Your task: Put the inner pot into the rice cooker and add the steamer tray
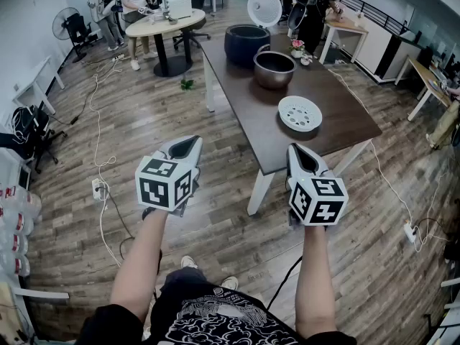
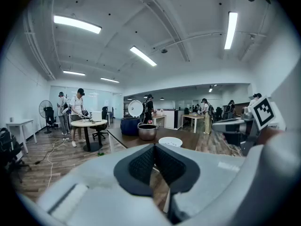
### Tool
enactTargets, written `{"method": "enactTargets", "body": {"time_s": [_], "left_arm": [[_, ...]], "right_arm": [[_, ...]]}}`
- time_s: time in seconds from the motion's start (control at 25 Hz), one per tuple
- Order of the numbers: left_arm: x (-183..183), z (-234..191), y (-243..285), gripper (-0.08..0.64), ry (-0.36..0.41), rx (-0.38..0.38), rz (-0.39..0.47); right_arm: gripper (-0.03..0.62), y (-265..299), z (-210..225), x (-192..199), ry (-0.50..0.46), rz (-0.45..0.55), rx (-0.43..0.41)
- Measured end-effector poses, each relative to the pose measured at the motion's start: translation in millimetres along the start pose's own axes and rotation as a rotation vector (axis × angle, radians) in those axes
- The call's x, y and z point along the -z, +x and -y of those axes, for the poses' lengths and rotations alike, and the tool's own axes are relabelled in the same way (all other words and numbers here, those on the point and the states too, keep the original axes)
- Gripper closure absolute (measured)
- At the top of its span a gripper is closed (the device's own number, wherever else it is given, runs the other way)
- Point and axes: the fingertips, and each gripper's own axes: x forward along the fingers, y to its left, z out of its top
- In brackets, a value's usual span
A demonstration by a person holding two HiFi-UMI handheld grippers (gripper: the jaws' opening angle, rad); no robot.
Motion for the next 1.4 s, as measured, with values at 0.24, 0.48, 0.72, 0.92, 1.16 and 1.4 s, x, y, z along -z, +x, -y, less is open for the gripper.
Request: {"method": "enactTargets", "body": {"time_s": [0.24, 0.48, 0.72, 0.92, 1.16, 1.4], "left_arm": [[0.9, -6.6, 7.7, 0.557, -0.029, -0.005, 0.002], [5.5, -21.9, 25.2, 0.546, -0.048, 0.019, -0.004], [2.4, -48.9, 52.7, 0.515, -0.063, 0.063, -0.006], [-4.1, -82.6, 80.8, 0.477, -0.067, 0.108, -0.021], [-11.9, -125.7, 108.4, 0.444, -0.063, 0.165, -0.030], [-15.1, -162.2, 132.2, 0.375, -0.064, 0.228, -0.051]], "right_arm": [[0.591, 5.7, 2.2, 9.3, 0.021, -0.027, -0.004], [0.576, 21.7, 0.0, 16.1, 0.031, -0.039, 0.015], [0.543, 51.9, -6.3, 15.2, 0.041, -0.054, 0.048], [0.496, 87.5, -10.2, 8.2, 0.055, -0.060, 0.100], [0.449, 126.2, -20.5, 0.5, 0.074, -0.067, 0.164], [0.354, 156.4, -30.1, -4.8, 0.086, -0.084, 0.244]]}}
